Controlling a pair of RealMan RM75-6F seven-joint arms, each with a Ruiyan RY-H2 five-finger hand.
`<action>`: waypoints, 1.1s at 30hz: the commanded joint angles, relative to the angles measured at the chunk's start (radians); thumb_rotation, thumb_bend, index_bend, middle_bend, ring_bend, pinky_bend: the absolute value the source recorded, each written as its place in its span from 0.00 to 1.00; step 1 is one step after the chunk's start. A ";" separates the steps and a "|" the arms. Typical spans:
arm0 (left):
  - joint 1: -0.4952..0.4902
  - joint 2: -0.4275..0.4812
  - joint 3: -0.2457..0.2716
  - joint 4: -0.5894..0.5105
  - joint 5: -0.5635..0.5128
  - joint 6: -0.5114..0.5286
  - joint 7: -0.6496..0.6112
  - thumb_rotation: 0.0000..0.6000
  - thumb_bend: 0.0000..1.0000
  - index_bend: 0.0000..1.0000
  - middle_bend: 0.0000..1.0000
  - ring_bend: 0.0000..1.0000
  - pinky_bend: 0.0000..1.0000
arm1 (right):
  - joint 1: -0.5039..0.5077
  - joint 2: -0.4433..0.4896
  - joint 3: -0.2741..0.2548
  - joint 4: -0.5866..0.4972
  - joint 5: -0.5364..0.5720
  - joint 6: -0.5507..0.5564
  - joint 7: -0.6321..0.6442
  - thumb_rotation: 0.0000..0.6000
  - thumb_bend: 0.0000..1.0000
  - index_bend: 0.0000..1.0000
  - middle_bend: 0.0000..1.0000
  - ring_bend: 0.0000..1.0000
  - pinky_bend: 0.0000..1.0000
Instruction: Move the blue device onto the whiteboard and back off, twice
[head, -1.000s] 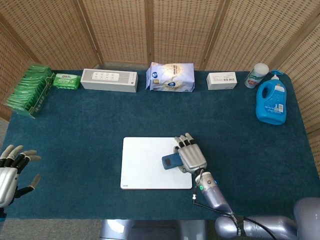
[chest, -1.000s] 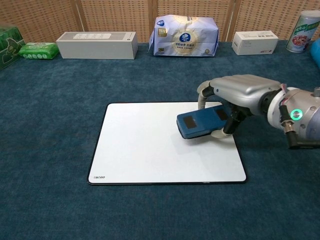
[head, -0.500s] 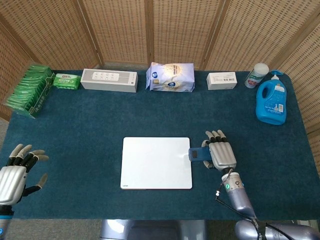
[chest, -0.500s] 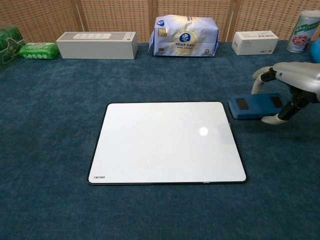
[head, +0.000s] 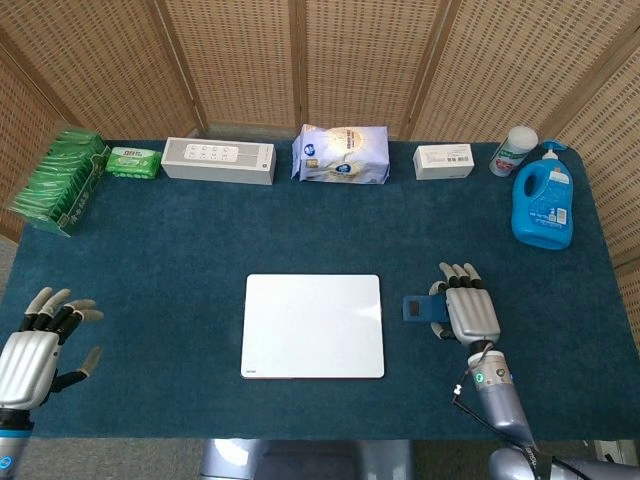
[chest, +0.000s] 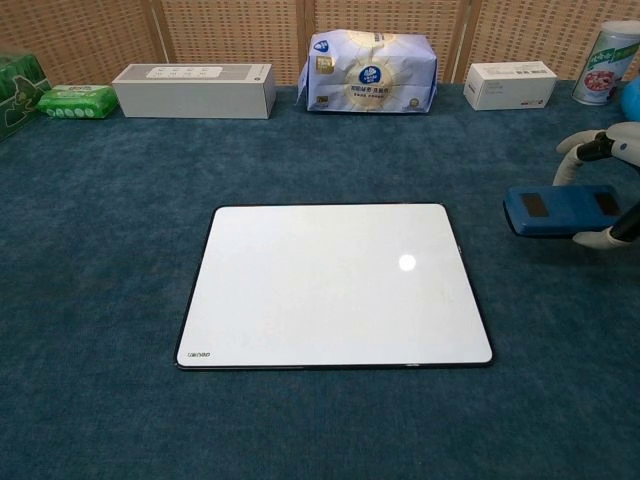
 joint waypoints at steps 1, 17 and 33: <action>0.002 0.002 0.002 -0.001 0.000 0.002 0.000 1.00 0.42 0.33 0.28 0.13 0.03 | -0.005 0.002 -0.001 0.000 -0.002 -0.003 0.003 1.00 0.26 0.66 0.10 0.00 0.00; 0.008 0.005 0.007 -0.004 -0.003 0.007 0.004 1.00 0.42 0.33 0.27 0.13 0.03 | -0.016 0.014 -0.006 0.000 -0.006 -0.026 -0.009 1.00 0.24 0.18 0.00 0.00 0.00; 0.022 0.011 0.004 -0.009 -0.033 0.018 0.013 1.00 0.42 0.32 0.27 0.13 0.03 | -0.089 0.085 -0.006 -0.054 -0.091 0.072 0.054 1.00 0.25 0.13 0.00 0.00 0.00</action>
